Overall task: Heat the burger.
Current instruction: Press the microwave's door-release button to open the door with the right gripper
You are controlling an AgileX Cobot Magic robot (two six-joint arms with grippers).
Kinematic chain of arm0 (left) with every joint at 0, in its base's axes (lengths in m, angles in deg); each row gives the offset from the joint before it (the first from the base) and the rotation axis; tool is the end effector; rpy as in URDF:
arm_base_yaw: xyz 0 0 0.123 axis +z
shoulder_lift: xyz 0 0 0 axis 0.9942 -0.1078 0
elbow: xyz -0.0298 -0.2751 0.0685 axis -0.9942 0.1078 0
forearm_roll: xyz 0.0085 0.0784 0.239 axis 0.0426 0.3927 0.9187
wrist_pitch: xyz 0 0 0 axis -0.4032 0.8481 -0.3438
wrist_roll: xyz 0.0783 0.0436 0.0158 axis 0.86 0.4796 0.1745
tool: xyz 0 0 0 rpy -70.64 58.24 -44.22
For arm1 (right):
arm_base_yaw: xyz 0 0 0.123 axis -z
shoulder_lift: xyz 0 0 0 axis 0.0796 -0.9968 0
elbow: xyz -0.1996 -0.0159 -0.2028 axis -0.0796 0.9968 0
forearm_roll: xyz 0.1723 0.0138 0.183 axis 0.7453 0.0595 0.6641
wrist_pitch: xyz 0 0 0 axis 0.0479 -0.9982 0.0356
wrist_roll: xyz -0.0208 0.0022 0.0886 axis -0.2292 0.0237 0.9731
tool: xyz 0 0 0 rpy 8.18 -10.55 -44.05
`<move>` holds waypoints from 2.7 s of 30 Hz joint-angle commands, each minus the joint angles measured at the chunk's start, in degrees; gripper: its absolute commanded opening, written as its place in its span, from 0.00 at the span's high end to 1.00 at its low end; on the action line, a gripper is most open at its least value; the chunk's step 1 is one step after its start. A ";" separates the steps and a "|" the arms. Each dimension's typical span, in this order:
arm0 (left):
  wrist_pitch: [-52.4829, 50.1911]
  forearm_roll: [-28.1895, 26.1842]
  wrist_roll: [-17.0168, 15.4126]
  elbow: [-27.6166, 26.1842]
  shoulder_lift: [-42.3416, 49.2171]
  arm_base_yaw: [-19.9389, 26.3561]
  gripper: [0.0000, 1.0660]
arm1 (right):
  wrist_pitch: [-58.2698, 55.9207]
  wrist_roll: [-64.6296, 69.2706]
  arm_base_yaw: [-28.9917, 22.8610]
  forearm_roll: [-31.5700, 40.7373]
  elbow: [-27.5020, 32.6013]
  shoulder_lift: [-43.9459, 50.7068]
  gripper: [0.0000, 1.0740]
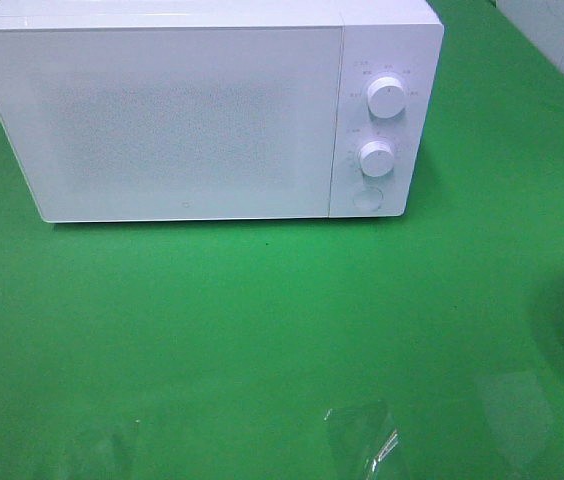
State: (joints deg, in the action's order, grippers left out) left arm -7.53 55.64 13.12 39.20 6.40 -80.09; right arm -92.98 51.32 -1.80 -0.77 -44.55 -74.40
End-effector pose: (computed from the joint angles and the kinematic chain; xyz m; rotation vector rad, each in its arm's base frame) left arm -0.0047 -0.0071 0.2788 -0.0046 2.0196 -0.0240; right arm 0.0773 0.0058 0.3033 -0.0504 1.9134 0.0686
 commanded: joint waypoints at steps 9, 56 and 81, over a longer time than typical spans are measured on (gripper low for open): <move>-0.46 -0.40 -0.29 0.17 1.15 0.06 0.08 | 15.53 0.63 0.23 -0.06 1.09 -7.28 0.29; -0.46 -0.40 -0.29 0.17 1.15 0.06 0.08 | 92.82 -22.98 -23.78 34.72 11.00 -59.47 0.30; -0.46 -0.40 -0.29 0.17 1.15 0.06 0.08 | 97.52 -23.15 -42.57 48.13 2.58 -78.09 0.30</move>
State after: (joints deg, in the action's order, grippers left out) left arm -7.53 55.64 13.12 39.20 6.40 -80.09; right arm 4.94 28.51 -44.31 47.48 -40.76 -151.98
